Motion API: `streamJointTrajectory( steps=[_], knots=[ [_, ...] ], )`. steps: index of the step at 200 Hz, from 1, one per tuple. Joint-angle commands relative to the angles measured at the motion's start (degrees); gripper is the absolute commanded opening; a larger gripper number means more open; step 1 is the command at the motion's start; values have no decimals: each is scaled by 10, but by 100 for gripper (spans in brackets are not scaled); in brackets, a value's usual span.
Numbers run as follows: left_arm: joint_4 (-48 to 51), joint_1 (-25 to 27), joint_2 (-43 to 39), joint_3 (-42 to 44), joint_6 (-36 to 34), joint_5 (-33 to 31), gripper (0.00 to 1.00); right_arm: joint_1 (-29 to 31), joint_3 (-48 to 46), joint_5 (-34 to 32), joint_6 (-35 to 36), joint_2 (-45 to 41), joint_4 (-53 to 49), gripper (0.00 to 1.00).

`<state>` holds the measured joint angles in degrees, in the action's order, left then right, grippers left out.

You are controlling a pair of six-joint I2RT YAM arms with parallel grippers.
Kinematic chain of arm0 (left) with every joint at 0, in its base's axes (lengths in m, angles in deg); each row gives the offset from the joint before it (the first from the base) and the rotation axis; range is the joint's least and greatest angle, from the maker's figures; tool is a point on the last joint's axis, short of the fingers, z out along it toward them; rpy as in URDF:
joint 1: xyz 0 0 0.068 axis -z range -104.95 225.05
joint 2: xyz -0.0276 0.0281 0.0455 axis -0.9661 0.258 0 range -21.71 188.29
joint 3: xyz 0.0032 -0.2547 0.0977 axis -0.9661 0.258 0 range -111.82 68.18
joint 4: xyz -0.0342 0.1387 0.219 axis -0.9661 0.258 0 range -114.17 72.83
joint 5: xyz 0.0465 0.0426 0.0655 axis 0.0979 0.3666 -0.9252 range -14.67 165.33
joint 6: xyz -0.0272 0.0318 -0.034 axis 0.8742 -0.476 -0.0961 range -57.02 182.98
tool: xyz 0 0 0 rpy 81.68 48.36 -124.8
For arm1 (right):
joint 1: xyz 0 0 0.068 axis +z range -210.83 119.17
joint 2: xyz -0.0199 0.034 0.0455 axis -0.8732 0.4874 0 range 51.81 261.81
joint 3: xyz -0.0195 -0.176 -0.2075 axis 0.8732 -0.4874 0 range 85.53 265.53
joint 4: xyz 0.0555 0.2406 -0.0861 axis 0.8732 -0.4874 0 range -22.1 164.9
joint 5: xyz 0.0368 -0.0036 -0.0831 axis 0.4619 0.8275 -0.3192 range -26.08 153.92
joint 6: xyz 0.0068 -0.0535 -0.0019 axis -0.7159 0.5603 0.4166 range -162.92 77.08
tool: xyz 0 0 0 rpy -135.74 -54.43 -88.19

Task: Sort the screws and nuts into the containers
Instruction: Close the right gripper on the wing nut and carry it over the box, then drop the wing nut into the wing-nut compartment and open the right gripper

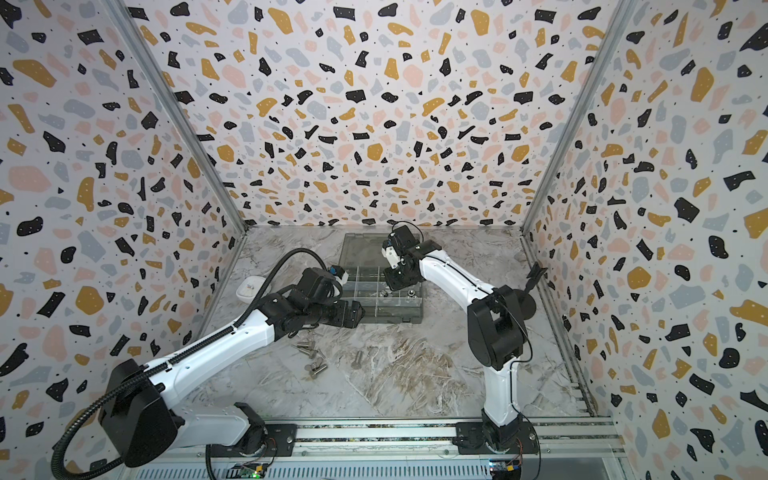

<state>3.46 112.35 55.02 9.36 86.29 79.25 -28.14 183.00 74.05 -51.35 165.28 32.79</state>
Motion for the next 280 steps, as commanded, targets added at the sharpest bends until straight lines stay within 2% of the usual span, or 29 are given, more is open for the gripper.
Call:
streamJointTrajectory(
  steps=[1,76,110,135,177,215,236,267,280],
  knots=[
    [-1,0,15,-29,-34,-4,100,2,37,17,6,14,-27,17],
    [15,-17,39,-51,-65,5,100,-8,76,19,2,80,-30,20],
    [20,-31,40,-45,-72,13,100,-12,80,32,1,88,-29,31],
    [22,-37,41,-42,-74,14,100,-14,82,45,2,83,-27,49],
    [34,-39,37,-29,-75,5,100,-12,76,51,-1,43,-37,52],
    [38,-39,12,7,-67,-7,100,-4,33,46,-4,-20,-45,60],
    [38,-39,-4,27,-54,-14,100,4,9,38,-7,-49,-58,59],
    [23,-39,-22,55,-30,-10,100,29,-63,28,-17,-107,-59,46],
    [21,-38,-28,64,-23,-10,100,38,-105,29,-25,-131,-54,44]
  ],
)
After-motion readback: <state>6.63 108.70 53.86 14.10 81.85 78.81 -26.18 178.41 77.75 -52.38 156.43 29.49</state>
